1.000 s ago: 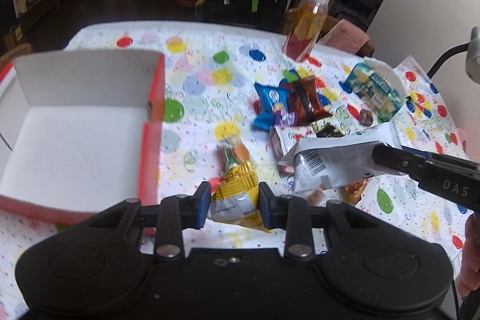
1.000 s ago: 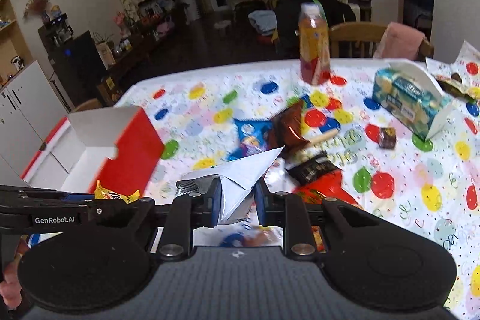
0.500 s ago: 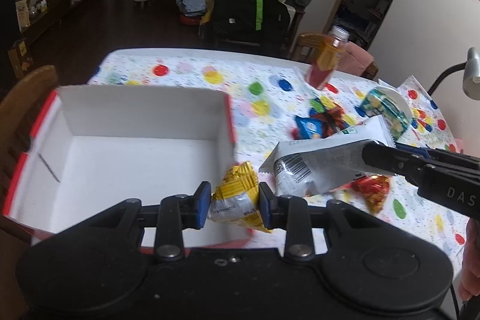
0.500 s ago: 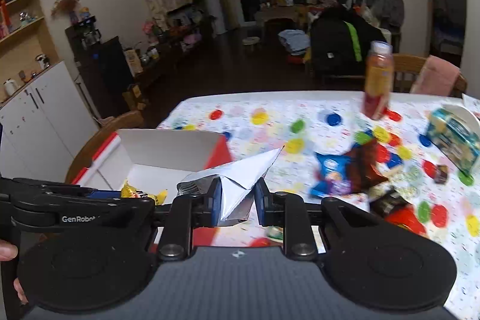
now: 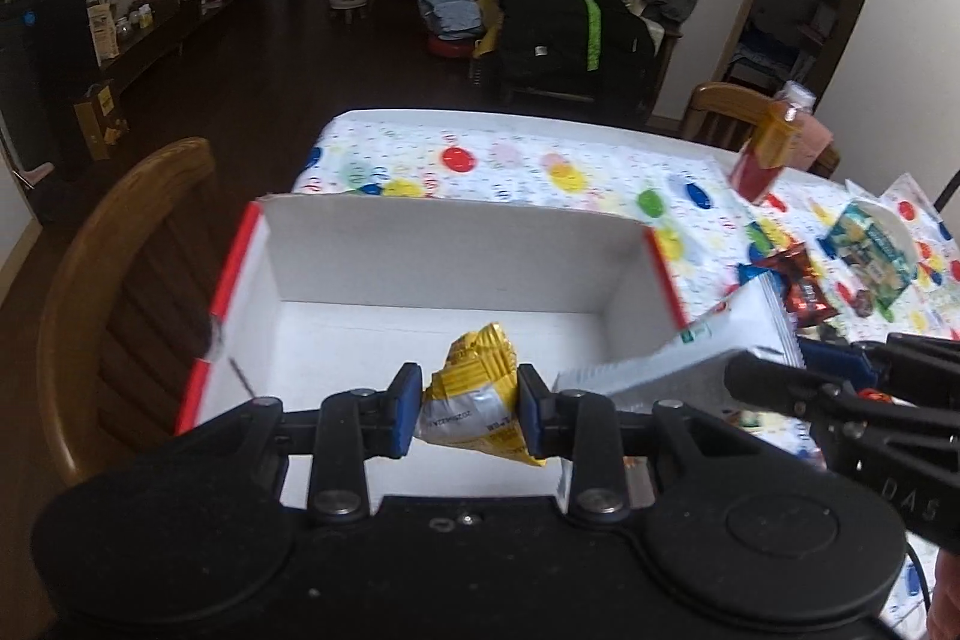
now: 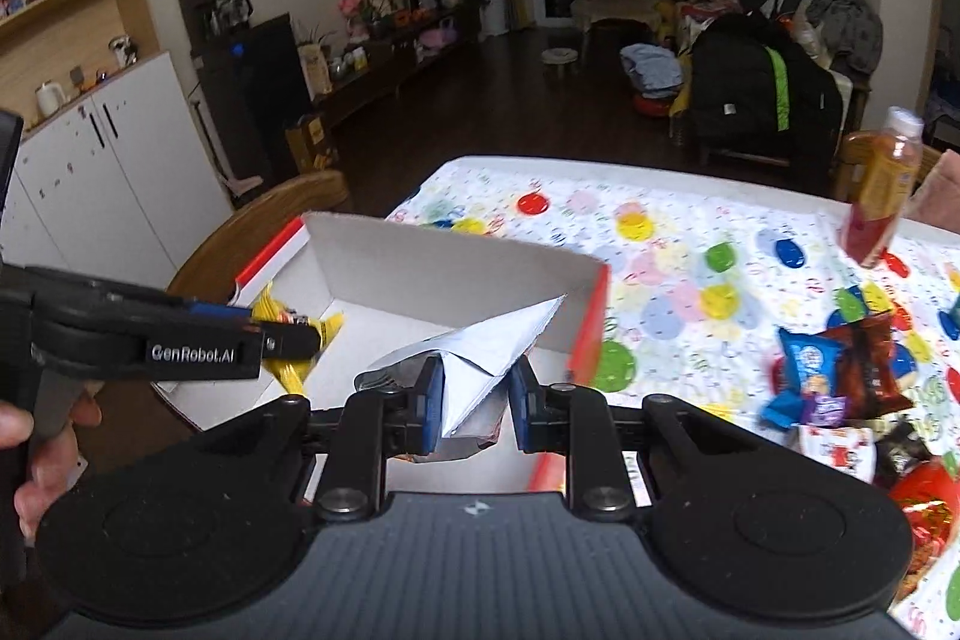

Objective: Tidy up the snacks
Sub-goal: 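Carry both packets over the red box with both tools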

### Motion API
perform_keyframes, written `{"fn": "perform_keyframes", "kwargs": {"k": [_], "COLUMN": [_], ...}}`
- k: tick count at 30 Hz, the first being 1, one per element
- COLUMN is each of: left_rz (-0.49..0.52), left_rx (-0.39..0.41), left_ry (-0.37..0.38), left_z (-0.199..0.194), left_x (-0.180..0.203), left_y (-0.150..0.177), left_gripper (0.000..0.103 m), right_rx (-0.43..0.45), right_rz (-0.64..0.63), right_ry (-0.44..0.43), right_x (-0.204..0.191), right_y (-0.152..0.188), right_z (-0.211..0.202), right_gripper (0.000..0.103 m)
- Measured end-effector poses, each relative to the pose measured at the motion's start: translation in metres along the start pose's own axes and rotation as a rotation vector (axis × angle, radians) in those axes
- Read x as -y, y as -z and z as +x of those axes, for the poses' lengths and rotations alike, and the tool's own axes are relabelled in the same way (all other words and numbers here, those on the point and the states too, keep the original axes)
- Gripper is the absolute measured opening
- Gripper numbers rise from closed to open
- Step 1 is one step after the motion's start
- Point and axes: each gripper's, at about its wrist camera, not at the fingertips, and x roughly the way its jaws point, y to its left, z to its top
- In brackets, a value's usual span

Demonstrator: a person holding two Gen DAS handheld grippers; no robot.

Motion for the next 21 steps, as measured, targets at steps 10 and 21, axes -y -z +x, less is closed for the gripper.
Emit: {"fn": "perform_keyframes", "kwargs": {"k": [10,21], "left_rz": [0.034,0.064], "left_rx": [-0.067,-0.123], "left_ry": [-0.055,-0.073], "left_z": [0.039,0.066], "left_x": [-0.031,-0.034], "left_y": [-0.003,0.005], "left_gripper": [0.031,0.031], "right_rx": [-0.071,-0.126], "right_rz": [-0.024,-0.006], "right_ry": [-0.012,-0.009], "right_x": [-0.029,-0.039], "right_y": [0.003,0.009], "right_z": [0.050,0.080], "right_gripper": [0.022,0.022]}}
